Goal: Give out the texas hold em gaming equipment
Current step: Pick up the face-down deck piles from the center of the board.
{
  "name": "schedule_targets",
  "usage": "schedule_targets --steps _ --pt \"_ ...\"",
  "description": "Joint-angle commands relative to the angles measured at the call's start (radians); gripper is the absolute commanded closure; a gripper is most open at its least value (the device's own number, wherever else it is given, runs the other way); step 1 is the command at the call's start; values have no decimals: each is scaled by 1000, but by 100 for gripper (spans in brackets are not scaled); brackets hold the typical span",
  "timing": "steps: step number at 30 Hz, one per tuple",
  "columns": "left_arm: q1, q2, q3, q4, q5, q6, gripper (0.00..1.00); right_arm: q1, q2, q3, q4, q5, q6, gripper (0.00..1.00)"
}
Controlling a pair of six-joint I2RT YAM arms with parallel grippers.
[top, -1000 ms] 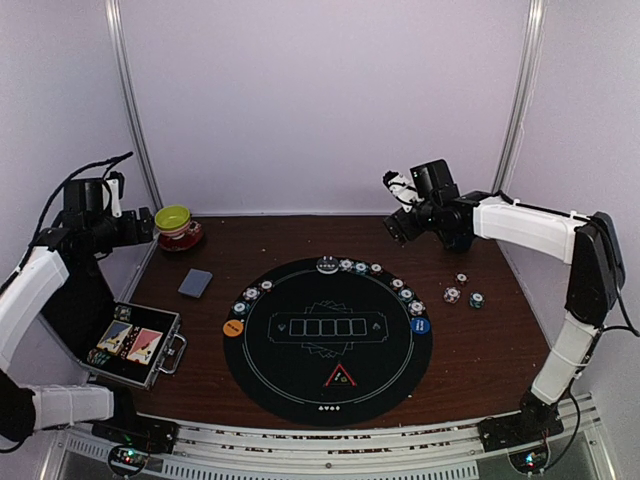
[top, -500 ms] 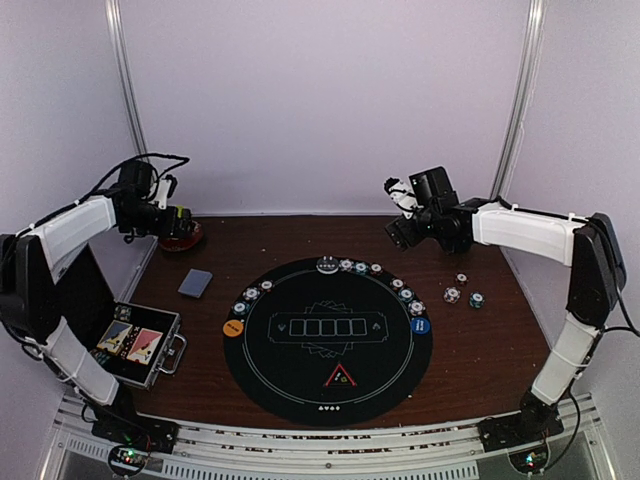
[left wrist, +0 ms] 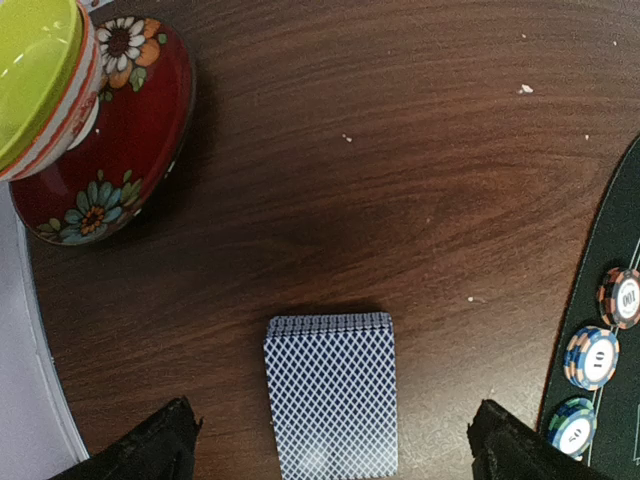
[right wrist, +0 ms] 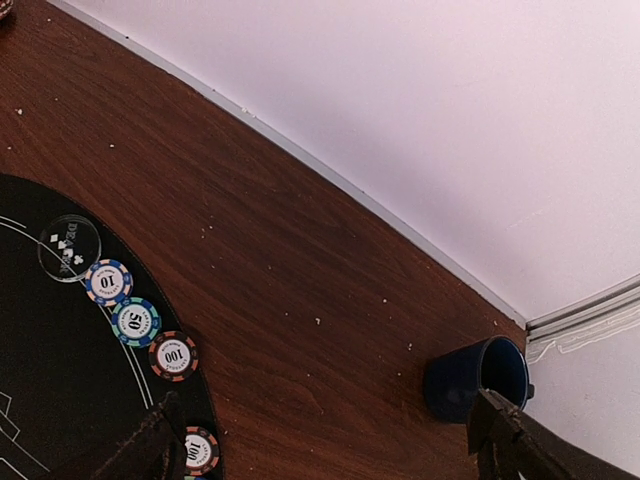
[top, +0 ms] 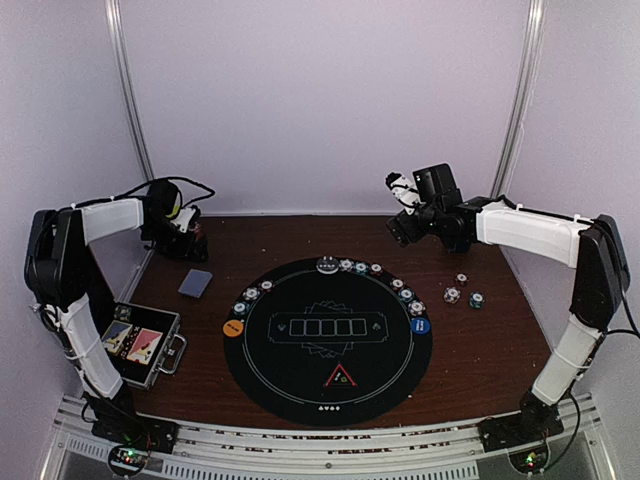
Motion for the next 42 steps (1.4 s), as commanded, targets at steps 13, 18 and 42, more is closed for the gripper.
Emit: schedule_targets --steps 13,18,42 --pt "-4 117 14 -49 15 79 2 3 3 -11 8 3 6 0" --pt "-3 146 16 -60 20 86 2 4 0 -11 9 2 8 0" --pt "-22 239 51 -135 -57 75 3 15 13 -15 16 7 1 0"
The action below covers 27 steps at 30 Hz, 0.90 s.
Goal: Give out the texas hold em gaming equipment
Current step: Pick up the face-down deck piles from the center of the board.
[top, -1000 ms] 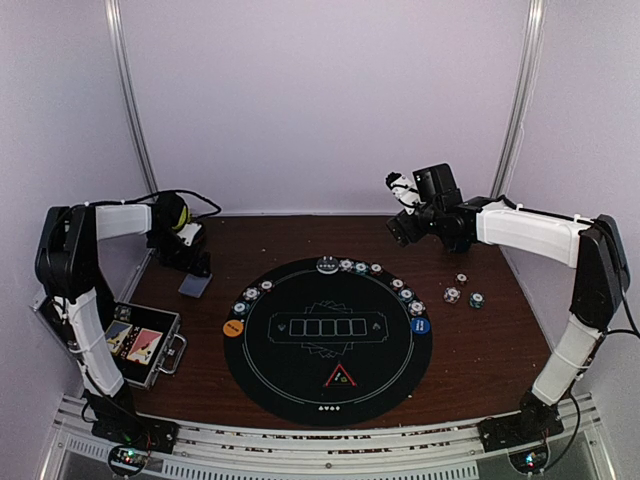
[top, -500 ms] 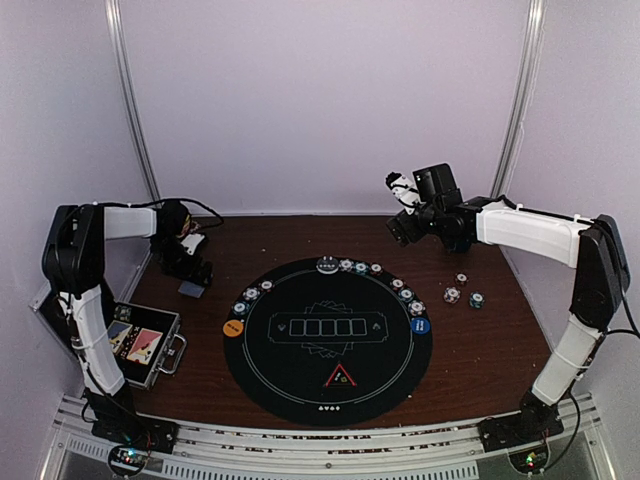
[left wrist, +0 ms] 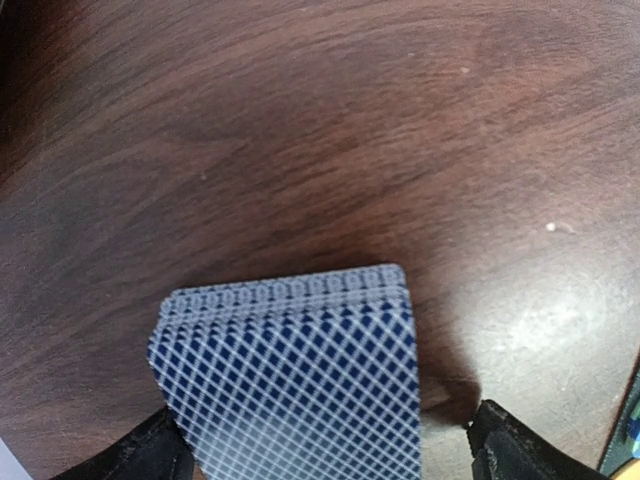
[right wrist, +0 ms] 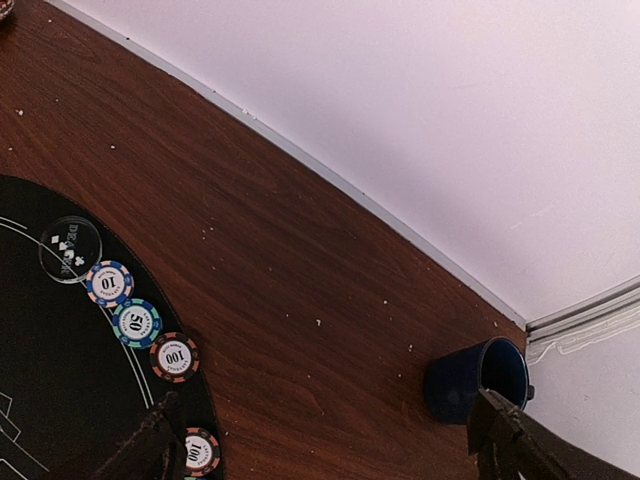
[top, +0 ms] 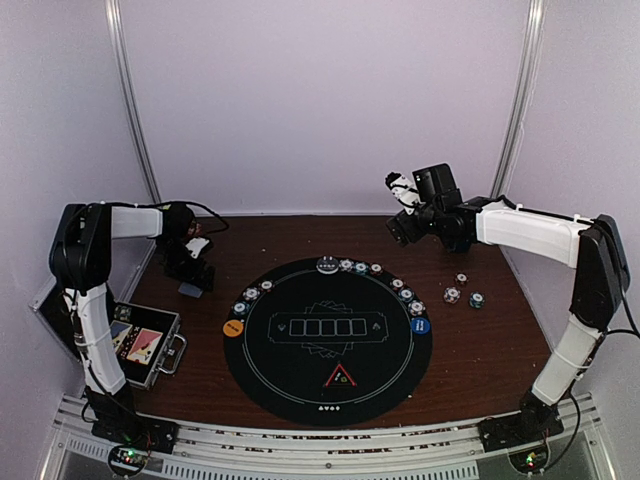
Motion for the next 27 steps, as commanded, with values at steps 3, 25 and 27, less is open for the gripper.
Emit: schedule_targets --steps 3,25,27 --pt "-6 44 13 -40 -72 -7 6 9 11 -15 13 7 2 0" --pt "-31 62 -2 -53 -27 1 39 12 3 -15 9 -14 5 0" --pt "-36 60 0 -53 -27 0 42 13 3 -14 6 -19 6 0"
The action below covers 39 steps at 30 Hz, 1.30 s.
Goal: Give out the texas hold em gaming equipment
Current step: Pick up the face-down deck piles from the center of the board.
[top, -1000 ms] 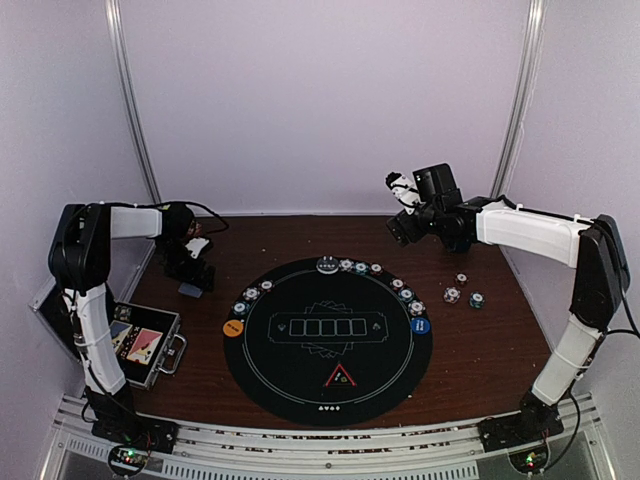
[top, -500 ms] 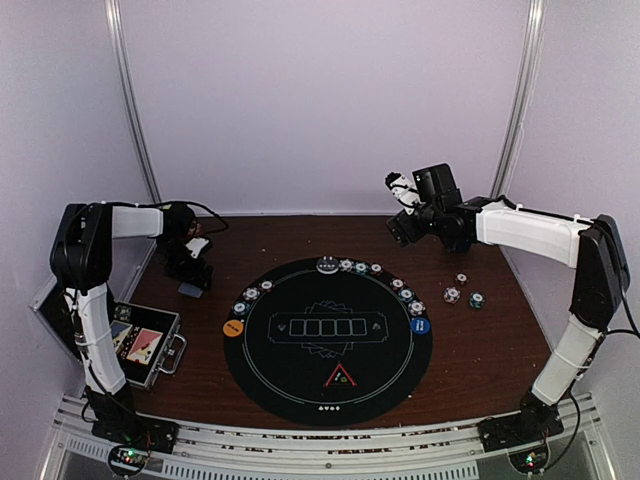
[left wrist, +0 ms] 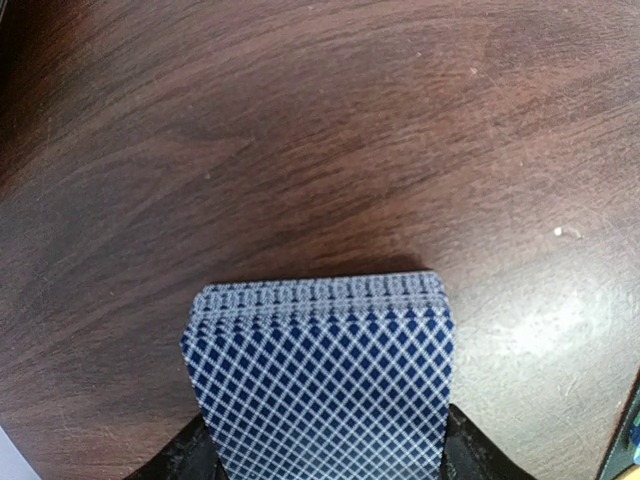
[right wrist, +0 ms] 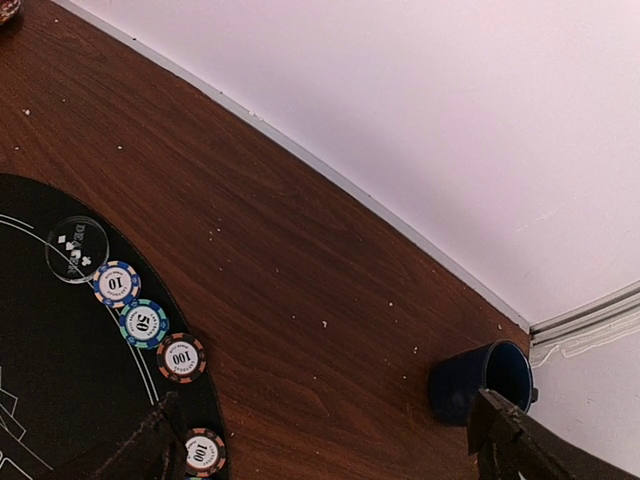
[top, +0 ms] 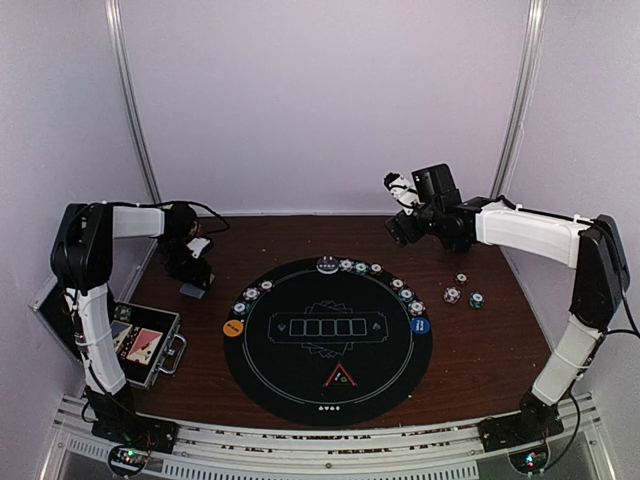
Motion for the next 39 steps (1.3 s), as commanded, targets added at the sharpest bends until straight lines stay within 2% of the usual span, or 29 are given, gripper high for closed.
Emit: schedule_targets --steps 1,6,39 --pt "-23 49 -10 -42 1 3 42 7 4 -13 4 -15 7 0" --pt "-25 21 7 -42 -3 -9 47 10 0 -13 1 -26 8 0" --pt "-25 -100 57 -37 -5 -26 45 13 -2 5 -40 -116 27 0"
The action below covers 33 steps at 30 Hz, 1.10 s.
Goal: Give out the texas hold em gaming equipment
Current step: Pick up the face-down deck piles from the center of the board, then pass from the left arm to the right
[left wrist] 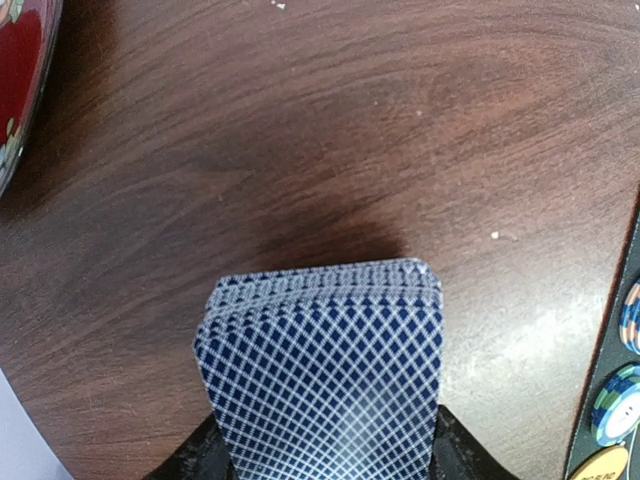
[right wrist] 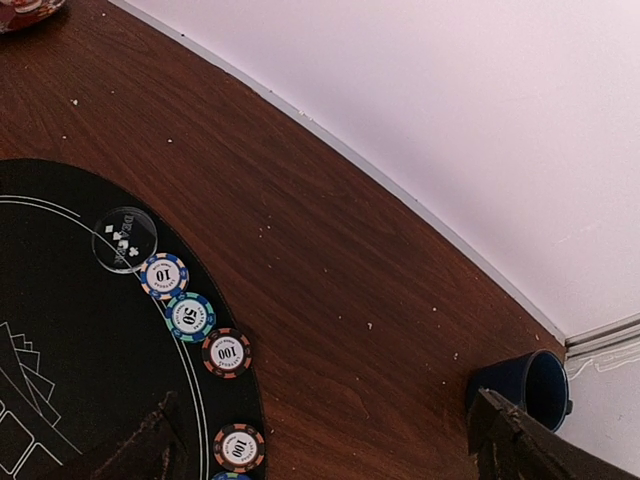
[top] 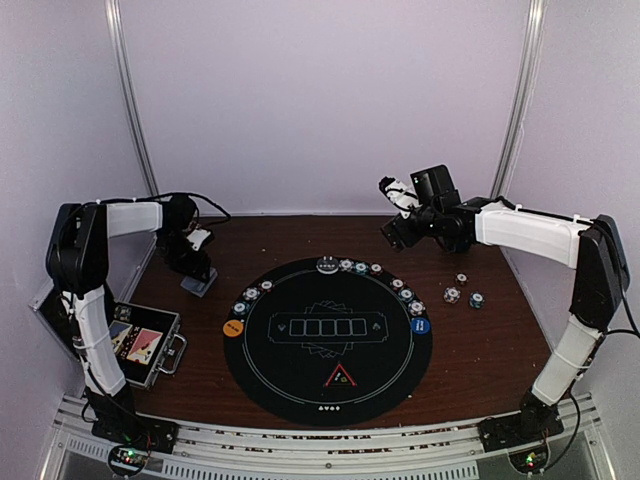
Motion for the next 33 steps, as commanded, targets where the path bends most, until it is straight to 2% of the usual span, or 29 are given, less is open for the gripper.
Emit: schedule_targets --steps 1,10,19,25,33 --pt "-7 -52 29 1 -1 -10 45 8 -2 5 -12 -17 18 0" --pt "-7 -75 38 2 20 -13 43 10 13 34 -63 -109 37 0" --pt "-70 -132 58 -3 81 -22 43 19 74 144 -163 -499 192 0" --pt "-124 -182 56 -1 105 -37 43 20 97 146 -112 -668 293 0" --pt "-259 -224 56 28 149 -60 43 20 90 69 42 -847 410 0"
